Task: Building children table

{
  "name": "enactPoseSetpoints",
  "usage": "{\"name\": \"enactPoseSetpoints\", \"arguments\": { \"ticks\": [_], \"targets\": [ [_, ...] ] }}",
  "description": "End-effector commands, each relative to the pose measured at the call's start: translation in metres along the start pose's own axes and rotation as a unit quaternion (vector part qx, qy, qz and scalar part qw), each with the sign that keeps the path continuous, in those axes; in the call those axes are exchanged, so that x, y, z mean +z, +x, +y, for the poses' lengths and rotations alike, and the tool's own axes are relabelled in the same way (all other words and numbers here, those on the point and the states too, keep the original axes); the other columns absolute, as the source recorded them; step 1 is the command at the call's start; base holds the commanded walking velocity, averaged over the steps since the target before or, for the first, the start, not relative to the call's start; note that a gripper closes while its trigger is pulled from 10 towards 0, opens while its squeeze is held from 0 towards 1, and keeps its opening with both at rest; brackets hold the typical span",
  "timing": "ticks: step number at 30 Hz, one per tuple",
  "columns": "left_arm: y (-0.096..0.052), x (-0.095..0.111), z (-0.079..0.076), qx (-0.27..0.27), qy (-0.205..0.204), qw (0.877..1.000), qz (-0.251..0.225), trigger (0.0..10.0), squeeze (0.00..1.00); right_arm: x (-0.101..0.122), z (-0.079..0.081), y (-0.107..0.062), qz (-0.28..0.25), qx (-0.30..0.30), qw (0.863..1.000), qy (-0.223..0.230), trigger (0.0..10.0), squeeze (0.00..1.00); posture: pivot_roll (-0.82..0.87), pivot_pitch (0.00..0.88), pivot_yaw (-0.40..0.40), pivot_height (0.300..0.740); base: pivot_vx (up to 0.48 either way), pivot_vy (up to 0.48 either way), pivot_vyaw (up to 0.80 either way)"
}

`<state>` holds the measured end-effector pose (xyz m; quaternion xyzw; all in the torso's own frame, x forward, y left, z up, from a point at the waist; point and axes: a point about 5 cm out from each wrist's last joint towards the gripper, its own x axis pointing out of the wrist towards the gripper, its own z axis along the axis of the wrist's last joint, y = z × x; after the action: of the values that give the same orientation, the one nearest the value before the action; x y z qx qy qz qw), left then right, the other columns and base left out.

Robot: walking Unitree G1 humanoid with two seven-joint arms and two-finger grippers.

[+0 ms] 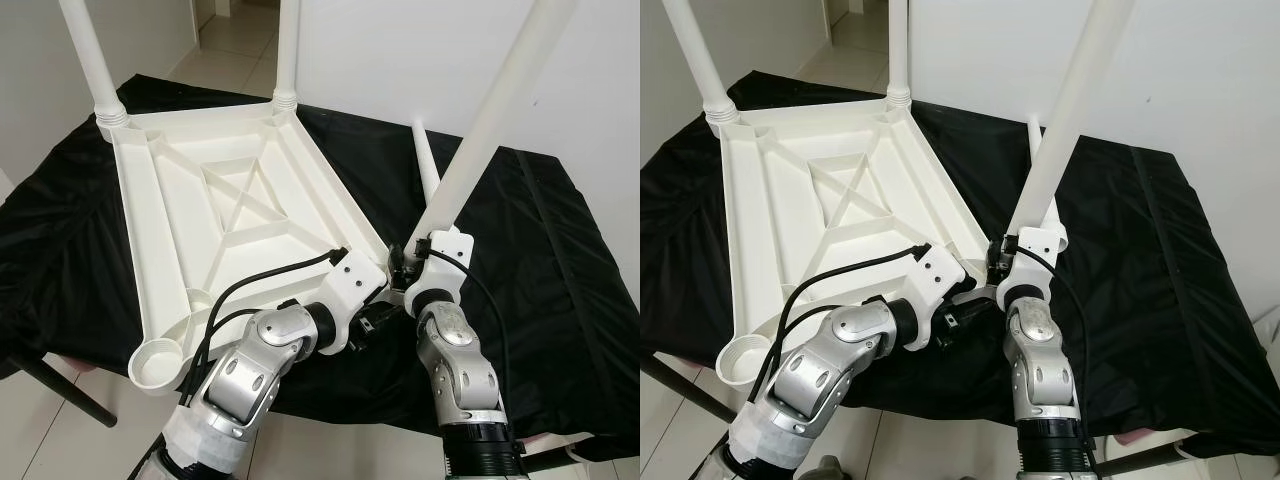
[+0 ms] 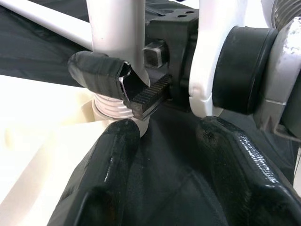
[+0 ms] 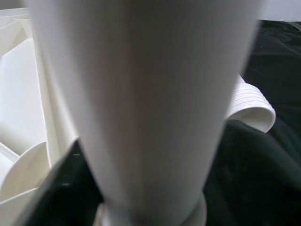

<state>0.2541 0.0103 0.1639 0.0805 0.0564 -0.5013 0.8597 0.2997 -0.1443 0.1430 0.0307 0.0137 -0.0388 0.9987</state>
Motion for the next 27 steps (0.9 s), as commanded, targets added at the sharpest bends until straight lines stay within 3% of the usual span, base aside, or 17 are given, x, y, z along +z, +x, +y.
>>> {"name": "enactPoseSetpoints", "arguments": {
  "ticks": [1, 2, 8, 9, 13, 17, 20, 22, 26, 27],
  "targets": [
    [0.001, 0.001, -0.003, -0.005, 0.002, 1.0, 0.001, 10.0, 0.0, -0.004, -0.009, 0.001, 0.008, -0.003, 1.0, 0.0, 10.0, 1.0, 0.13, 0.05, -0.105, 0.74, 0.0, 0.0, 0.0],
    [0.001, 0.001, -0.003, -0.005, 0.002, 1.0, 0.001, 10.0, 0.0, 0.0, -0.011, 0.003, 0.0, 0.029, 1.0, 0.003, 10.0, 1.0, 0.13, 0.048, -0.105, 0.74, 0.0, 0.0, 0.0],
    [0.001, 0.001, -0.002, -0.005, 0.003, 1.0, 0.001, 10.0, 0.0, 0.0, -0.014, 0.005, 0.006, 0.09, 0.996, -0.005, 10.0, 1.0, 0.13, 0.045, -0.108, 0.74, 0.0, 0.0, 0.0],
    [0.001, 0.001, -0.002, -0.004, 0.004, 1.0, 0.001, 10.0, 0.0, -0.001, -0.014, 0.006, 0.01, 0.115, 0.993, -0.01, 10.0, 0.0, 0.13, 0.041, -0.108, 0.74, 0.0, 0.0, 0.0],
    [0.001, 0.002, -0.002, -0.005, 0.005, 1.0, 0.0, 10.0, 0.0, -0.001, -0.014, 0.012, 0.018, 0.197, 0.98, -0.039, 10.0, 0.0, 0.13, 0.036, -0.109, 0.74, 0.0, 0.0, 0.0],
    [0.001, 0.002, -0.001, -0.005, 0.005, 1.0, 0.0, 10.0, 0.0, 0.0, -0.014, 0.013, 0.012, 0.219, 0.974, -0.051, 10.0, 0.0, 0.13, 0.036, -0.109, 0.74, 0.0, 0.0, 0.0],
    [0.002, 0.003, -0.002, -0.005, 0.006, 1.0, -0.002, 10.0, 0.0, 0.001, -0.016, 0.019, 0.001, 0.279, 0.956, -0.092, 10.0, 0.0, 0.13, 0.032, -0.109, 0.74, 0.0, 0.0, 0.0],
    [0.002, 0.003, -0.002, -0.005, 0.006, 1.0, -0.002, 10.0, 0.0, 0.001, -0.016, 0.019, 0.001, 0.279, 0.956, -0.092, 10.0, 0.0, 0.13, 0.032, -0.109, 0.74, 0.0, 0.0, 0.0],
    [0.003, 0.004, -0.001, -0.005, 0.008, 1.0, -0.003, 10.0, 0.0, -0.003, -0.015, 0.027, 0.016, 0.352, 0.927, -0.13, 10.0, 0.0, 0.14, 0.022, -0.108, 0.74, 0.0, 0.0, 0.0],
    [0.003, 0.004, -0.001, -0.005, 0.008, 1.0, -0.003, 10.0, 0.0, -0.003, -0.015, 0.027, 0.016, 0.352, 0.927, -0.13, 10.0, 0.0, 0.14, 0.022, -0.108, 0.74, 0.0, 0.0, 0.0]
  ]
}}
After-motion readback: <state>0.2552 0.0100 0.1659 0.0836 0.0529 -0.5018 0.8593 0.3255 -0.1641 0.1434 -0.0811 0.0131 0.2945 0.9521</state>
